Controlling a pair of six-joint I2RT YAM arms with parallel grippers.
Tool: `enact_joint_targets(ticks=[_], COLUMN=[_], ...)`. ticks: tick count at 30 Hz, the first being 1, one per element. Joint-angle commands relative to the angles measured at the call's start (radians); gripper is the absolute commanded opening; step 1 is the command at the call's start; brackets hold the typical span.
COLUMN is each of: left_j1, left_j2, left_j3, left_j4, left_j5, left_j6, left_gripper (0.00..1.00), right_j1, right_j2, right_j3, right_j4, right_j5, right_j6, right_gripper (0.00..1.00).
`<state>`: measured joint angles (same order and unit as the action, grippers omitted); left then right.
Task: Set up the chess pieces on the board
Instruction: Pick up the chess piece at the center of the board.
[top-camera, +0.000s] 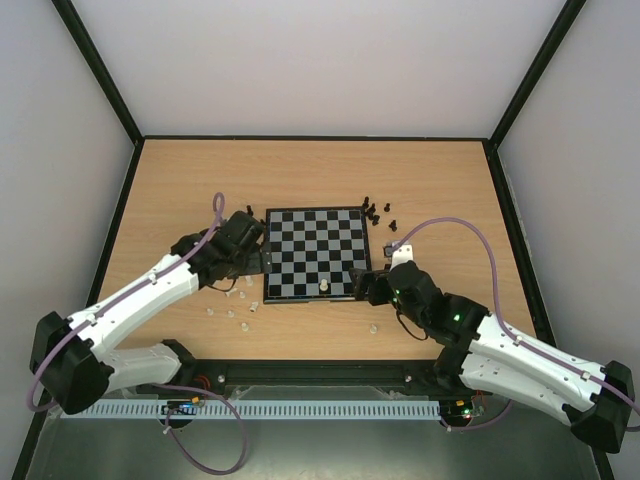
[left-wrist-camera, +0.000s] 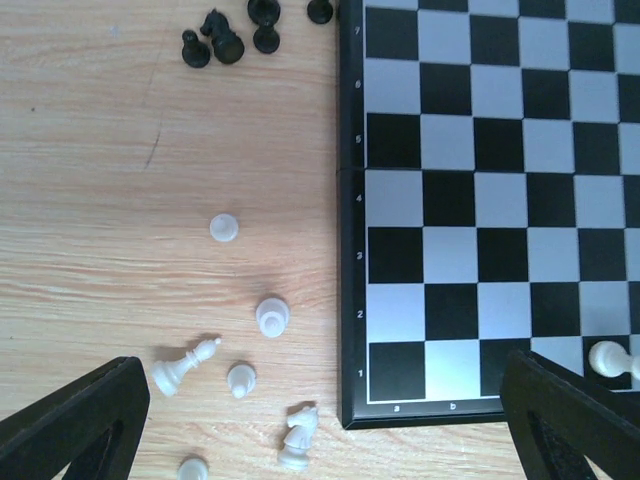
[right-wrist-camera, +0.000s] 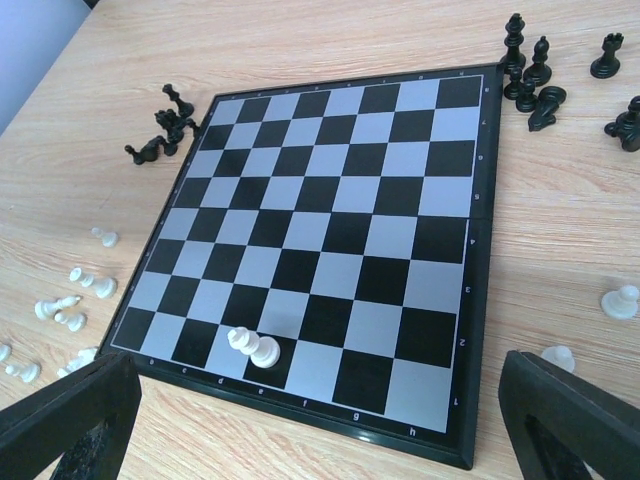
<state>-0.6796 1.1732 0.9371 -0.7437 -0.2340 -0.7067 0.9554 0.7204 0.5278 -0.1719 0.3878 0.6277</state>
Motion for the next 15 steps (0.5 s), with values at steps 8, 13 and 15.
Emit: enact_joint_targets(ticks=[8, 13, 15], left_j1=[0.009, 0.023, 0.027], left_j2=[0.095, 0.151, 0.159], left_j3=[-0.030, -0.056, -0.063], left_j4=[-0.017, 0.029, 0.036], left_j5=[0.004, 0.027, 0.035], left_j6=[0.009, 0.027, 0.031], left_gripper=[0.99, 0.99, 0.99], right_j1=[0.003, 0.004, 0.004], right_j2=[0.010, 0.017, 0.017], right_j3=[-0.023, -0.027, -0.031], right_j4=[-0.034, -0.038, -0.037], right_j5=[0.011, 0.004, -0.002], right_j6=[0.002, 0.001, 0.001], right_gripper=[0.99, 0.99, 0.99])
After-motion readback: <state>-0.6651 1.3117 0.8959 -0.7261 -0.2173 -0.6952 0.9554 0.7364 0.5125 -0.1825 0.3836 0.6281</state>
